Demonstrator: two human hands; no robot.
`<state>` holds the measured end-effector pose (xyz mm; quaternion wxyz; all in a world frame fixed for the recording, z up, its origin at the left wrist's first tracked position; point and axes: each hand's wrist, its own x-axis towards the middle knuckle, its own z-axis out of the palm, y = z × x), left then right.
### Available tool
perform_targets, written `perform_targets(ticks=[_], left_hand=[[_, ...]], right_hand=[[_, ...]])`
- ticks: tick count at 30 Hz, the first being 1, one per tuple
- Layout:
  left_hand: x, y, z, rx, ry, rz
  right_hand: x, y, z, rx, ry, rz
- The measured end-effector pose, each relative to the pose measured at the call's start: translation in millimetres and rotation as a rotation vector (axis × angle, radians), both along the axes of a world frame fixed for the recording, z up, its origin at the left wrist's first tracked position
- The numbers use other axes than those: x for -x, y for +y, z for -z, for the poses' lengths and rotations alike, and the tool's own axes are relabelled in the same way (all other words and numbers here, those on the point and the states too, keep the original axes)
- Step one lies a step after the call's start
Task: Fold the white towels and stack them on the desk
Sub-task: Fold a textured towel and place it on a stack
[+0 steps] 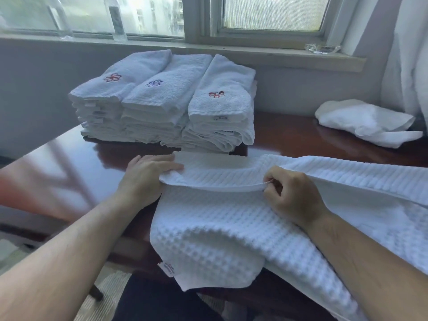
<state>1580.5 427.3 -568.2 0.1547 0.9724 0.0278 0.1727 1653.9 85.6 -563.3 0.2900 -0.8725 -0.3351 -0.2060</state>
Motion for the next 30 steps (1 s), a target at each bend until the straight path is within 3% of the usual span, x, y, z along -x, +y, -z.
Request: perform_targets(ticks=[6,8,12,16,21,26,30], left_hand=[[0.6,2.8,-18.3,-0.052,0.246,0.001],[2.3,-4.9,-27.7,-0.031,0.146,-0.015],[6.6,-43.2,-50.0,-0.261,-0.126,0.045],[-1.4,-105.9,-64.4,-0.163,-0.048,0.198],[-40.8,-220.0,-48.9,-0.22,0.156,0.374],[-84.3,-311.9,-38.0,-0.332,0.092,0.317],[-105.2,-340.5,-31.4,-0.349,0.014,0.286]], right_hand=[[3.2,1.3,-2.1,0.077,0.044,0.019],[4.1,0.3,-5.1,0.095,0.121,0.03],[6.8,-19.6,-13.3,0.141,0.405,0.024],[21.5,-60.7,-19.9,0.152,0.57,0.037],[25.6,-116.6,-23.5,0.232,0.447,0.367],[15.2,-189.0,-12.5,0.425,0.419,0.802],[-3.3,-225.8,-8.7,0.369,0.574,0.863]])
